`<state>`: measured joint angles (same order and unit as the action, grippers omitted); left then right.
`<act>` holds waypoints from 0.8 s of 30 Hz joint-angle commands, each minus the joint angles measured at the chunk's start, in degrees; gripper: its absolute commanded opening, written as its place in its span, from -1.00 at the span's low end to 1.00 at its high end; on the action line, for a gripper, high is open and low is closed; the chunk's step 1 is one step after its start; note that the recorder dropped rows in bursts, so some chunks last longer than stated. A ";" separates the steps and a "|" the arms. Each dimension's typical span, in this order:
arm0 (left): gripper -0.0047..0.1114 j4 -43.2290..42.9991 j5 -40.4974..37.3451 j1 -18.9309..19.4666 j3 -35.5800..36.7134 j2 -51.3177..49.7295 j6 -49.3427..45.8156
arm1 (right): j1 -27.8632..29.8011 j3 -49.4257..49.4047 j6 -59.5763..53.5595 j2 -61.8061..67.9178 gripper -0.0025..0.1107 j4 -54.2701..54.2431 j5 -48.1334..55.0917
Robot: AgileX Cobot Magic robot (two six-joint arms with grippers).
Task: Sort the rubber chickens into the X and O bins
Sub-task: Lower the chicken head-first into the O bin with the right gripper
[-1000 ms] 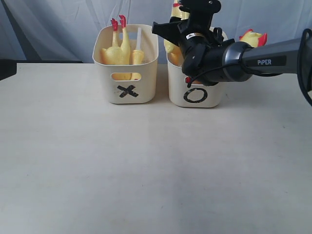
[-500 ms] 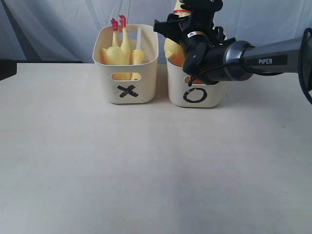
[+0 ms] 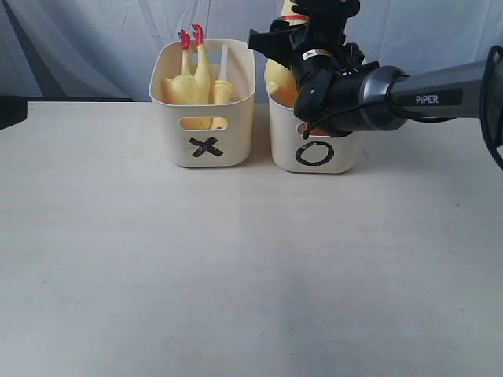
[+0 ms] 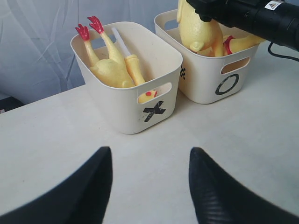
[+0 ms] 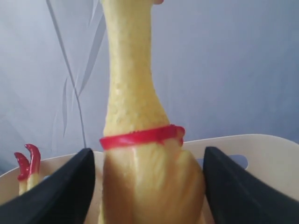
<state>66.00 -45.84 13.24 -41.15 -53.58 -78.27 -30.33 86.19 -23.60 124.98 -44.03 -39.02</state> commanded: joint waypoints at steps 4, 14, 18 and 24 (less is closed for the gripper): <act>-0.08 0.76 -0.38 0.23 0.12 0.01 0.22 | 1.09 0.40 -0.32 -1.44 0.15 0.48 -1.87; -0.08 0.77 -0.48 0.23 0.12 0.01 0.22 | 2.32 0.40 -1.89 -2.02 0.15 1.15 -0.95; -0.08 0.77 -0.48 0.23 0.12 0.01 0.22 | 2.32 0.40 -1.89 -2.02 0.15 1.14 -0.84; -0.08 0.77 -0.48 0.23 0.12 0.01 0.22 | 2.32 0.40 -1.89 -2.30 0.15 1.90 -0.17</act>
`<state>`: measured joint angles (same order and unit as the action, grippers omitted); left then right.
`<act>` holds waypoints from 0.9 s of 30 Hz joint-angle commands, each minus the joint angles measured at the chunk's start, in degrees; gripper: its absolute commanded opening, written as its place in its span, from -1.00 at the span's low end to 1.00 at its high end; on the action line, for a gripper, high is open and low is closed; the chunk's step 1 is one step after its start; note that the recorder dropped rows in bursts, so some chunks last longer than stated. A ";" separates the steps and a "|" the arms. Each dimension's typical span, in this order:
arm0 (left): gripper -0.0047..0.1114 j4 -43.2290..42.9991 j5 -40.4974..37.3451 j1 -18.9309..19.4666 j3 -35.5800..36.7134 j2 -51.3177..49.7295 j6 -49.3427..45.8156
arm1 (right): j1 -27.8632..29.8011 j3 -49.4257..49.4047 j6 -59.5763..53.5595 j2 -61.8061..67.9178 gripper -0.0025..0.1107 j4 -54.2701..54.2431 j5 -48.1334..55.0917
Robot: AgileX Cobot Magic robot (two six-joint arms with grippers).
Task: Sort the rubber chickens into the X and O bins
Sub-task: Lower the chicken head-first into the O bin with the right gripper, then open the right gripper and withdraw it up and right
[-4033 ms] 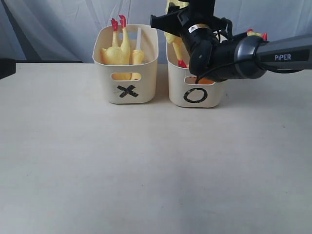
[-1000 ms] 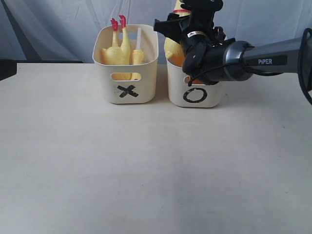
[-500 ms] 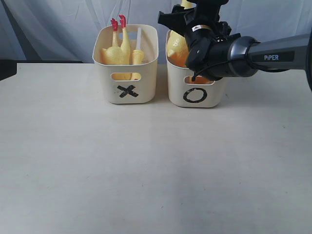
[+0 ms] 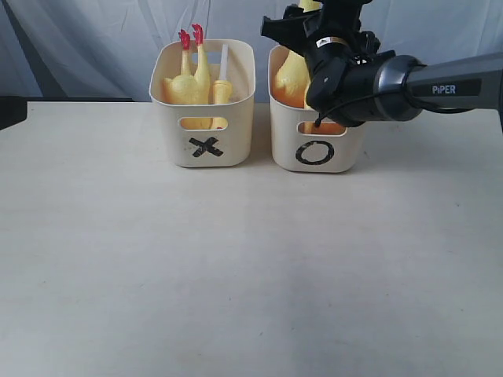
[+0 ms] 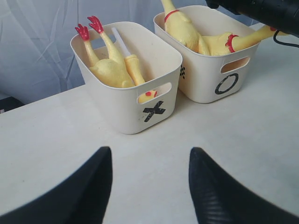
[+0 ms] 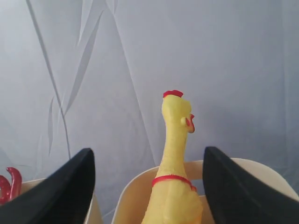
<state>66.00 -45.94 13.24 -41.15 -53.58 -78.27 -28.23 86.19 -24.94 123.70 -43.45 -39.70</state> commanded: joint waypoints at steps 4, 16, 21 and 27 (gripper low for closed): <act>-0.08 0.77 -0.38 0.23 0.12 0.01 0.22 | 0.22 0.40 -0.55 -2.17 0.15 2.38 1.07; -0.08 -0.10 -0.36 0.23 0.12 0.01 0.22 | 0.22 0.40 -7.08 -10.84 -0.50 6.68 16.43; -0.08 -0.10 -0.36 0.23 0.12 0.01 0.22 | 0.22 -1.63 -17.91 -18.06 -0.95 5.82 25.60; -0.08 -0.77 -0.40 0.23 0.12 0.01 0.22 | 0.22 -13.42 -23.31 -30.44 -0.96 5.79 27.09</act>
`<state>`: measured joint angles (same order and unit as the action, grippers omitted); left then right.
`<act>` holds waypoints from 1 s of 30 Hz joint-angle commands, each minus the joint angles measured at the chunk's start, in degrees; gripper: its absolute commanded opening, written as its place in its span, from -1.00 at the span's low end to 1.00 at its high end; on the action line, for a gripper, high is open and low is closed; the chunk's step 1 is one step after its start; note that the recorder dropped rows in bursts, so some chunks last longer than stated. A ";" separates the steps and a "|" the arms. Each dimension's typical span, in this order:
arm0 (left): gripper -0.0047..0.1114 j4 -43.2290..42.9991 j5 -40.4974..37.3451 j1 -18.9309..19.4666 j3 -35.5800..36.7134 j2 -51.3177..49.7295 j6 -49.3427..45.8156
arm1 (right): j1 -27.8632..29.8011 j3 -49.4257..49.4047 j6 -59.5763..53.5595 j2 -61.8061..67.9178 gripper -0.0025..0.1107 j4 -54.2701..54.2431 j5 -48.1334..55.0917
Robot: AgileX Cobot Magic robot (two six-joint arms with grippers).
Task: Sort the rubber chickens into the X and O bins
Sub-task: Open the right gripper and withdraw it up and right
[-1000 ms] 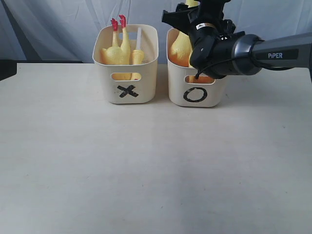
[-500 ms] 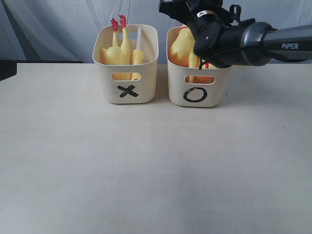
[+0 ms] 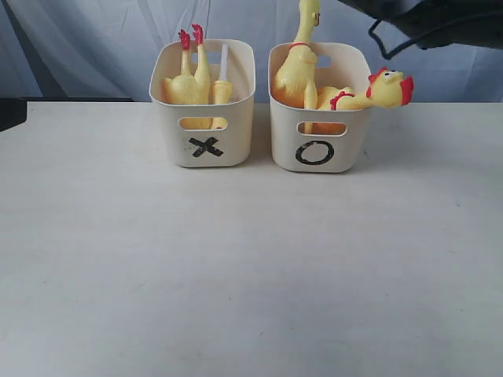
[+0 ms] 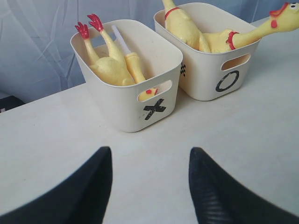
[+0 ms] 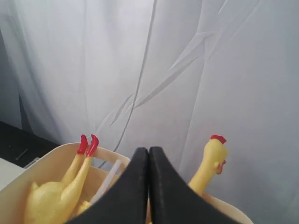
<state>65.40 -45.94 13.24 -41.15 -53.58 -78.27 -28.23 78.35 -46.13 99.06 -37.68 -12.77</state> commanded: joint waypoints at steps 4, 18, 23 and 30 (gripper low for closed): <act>-0.08 -0.16 -0.40 0.23 0.12 0.01 0.10 | 0.22 -16.94 -2.11 -17.34 -0.96 0.02 0.17; -0.08 -0.16 -0.40 0.23 0.12 0.01 -0.06 | 0.22 -33.73 -1.80 -49.30 -0.96 0.15 24.67; -0.08 -0.16 -0.40 0.23 0.12 0.01 -0.06 | 0.22 -33.73 -1.80 -53.69 -0.96 -0.35 33.19; -0.08 -0.62 0.50 0.23 0.12 2.05 -0.05 | 0.22 -33.73 -1.80 -54.82 -0.96 -0.35 33.17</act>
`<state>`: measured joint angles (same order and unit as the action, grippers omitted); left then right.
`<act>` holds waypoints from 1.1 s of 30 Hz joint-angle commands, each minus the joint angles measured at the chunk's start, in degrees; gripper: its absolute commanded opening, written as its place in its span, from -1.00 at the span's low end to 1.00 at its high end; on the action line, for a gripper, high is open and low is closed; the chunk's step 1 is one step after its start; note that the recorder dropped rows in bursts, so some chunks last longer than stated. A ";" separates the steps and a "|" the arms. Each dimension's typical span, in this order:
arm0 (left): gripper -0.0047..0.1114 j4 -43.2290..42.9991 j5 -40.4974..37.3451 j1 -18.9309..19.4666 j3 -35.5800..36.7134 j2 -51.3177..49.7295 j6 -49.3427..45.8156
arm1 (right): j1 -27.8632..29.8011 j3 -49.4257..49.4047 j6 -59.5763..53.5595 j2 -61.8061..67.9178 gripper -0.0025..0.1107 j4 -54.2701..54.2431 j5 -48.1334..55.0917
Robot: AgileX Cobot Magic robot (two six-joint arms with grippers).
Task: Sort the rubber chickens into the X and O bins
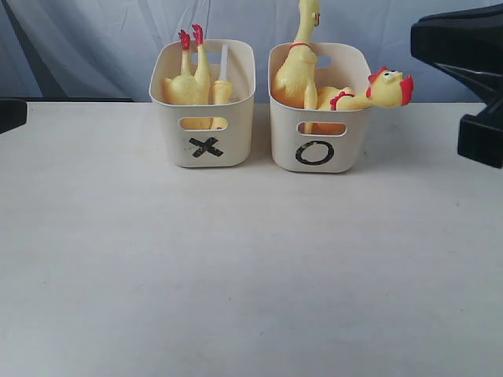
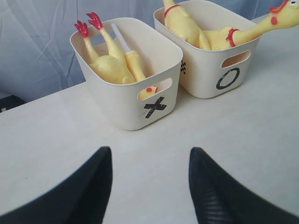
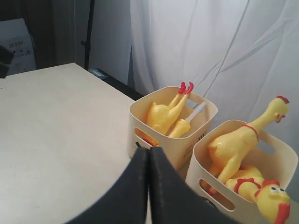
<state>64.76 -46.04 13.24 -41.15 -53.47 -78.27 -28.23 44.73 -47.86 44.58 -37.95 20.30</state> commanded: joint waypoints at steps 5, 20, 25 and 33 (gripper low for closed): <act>-0.08 -0.53 1.23 0.23 0.12 8.35 -0.20 | 0.22 -0.12 -0.06 -0.34 -0.96 -0.08 0.10; -0.08 -0.53 1.12 0.23 0.12 30.05 -0.20 | 16.59 -0.12 -0.06 -18.36 -0.96 -0.08 0.57; -0.08 -0.53 1.13 -2.59 0.12 35.10 -0.20 | 22.75 -0.12 -0.06 -29.53 -0.96 -0.08 -1.36; -0.08 -1.39 1.09 -6.74 0.12 40.94 -0.20 | 24.17 -0.12 -0.06 -43.43 -0.96 -1.15 -2.03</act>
<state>63.72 -45.25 7.18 -41.15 -14.93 -78.49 -4.30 44.60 -47.86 4.21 -38.43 18.80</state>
